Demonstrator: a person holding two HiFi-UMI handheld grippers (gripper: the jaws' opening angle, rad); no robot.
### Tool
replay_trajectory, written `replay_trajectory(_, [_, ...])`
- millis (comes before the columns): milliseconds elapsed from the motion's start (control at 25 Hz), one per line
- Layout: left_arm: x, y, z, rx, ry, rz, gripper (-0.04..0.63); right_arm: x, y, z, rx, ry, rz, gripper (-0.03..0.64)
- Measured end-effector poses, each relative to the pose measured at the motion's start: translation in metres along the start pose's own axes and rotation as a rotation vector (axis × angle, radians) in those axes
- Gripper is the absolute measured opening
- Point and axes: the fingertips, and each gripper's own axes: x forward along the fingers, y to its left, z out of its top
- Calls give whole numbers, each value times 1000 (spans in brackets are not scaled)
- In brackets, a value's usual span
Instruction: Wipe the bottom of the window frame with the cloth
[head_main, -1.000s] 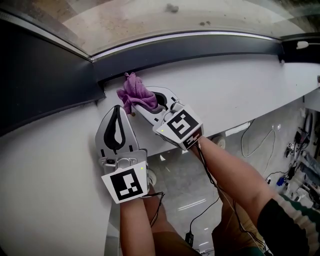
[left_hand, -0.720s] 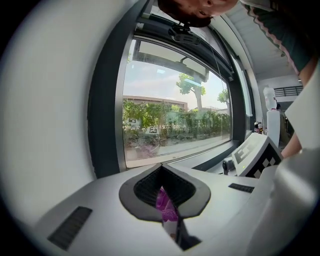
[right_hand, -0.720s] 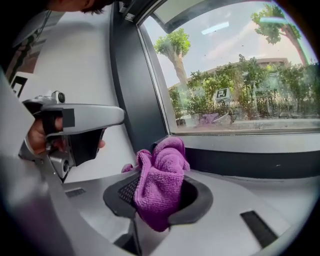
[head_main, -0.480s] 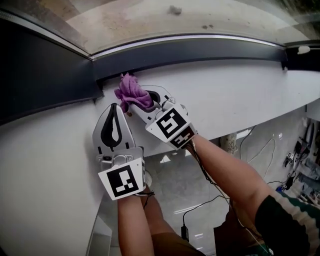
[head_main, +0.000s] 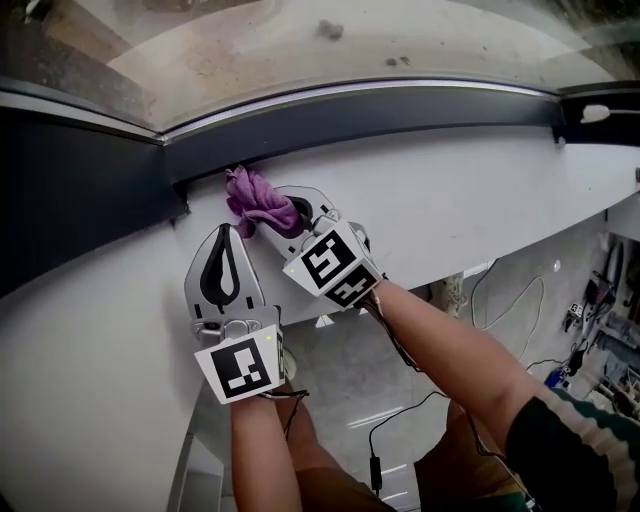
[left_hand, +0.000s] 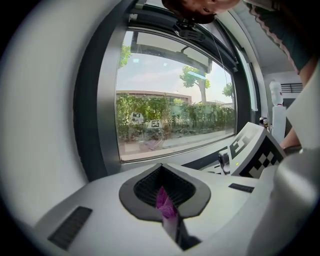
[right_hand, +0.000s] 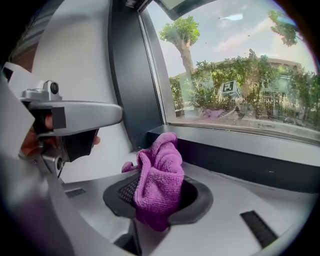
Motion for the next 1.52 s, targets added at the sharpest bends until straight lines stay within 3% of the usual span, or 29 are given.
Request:
replay_trajectory(240, [12, -27, 12, 56, 4, -29, 6, -23, -24, -6, 19, 0, -33, 127])
replay_trajectory(680, [36, -116, 35, 135, -4, -119, 6, -93, -87, -35, 75, 2, -117, 127])
replay_trajectory(1120, [70, -209, 49, 120, -11, -211, 6, -162, -150, -68, 115, -7, -182, 127])
replay_trajectory(1520, [110, -301, 66, 152, -16, -293, 6, -232, -225, -99, 158, -13, -263, 127])
